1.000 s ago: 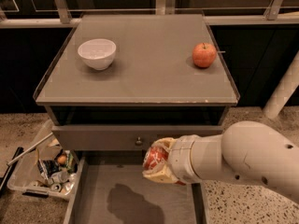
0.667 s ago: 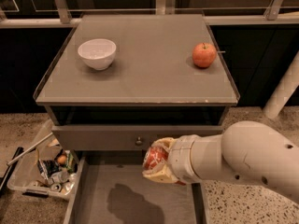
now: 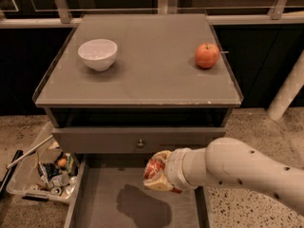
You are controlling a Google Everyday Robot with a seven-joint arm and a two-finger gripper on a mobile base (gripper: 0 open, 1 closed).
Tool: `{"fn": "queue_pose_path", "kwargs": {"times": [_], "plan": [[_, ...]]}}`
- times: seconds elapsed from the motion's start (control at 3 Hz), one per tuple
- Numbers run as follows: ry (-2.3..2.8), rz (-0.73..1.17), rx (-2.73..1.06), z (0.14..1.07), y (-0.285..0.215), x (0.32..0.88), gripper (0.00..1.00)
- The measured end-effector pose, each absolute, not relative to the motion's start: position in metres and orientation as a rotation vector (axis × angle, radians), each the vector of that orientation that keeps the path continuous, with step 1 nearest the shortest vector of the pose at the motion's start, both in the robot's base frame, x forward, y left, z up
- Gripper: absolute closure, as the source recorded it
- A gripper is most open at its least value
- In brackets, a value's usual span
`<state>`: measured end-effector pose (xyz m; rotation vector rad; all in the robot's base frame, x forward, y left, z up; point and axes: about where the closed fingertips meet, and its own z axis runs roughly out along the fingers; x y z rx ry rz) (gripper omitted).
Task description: Place coke can into middle drawer
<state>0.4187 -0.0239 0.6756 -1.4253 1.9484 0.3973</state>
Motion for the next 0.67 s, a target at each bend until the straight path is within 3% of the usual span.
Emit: {"fn": "queue_pose_path", "kwargs": {"times": [0.67], "plan": [[2.04,0.496,-1.26,0.542,-0.038,0.444,1.0]]}}
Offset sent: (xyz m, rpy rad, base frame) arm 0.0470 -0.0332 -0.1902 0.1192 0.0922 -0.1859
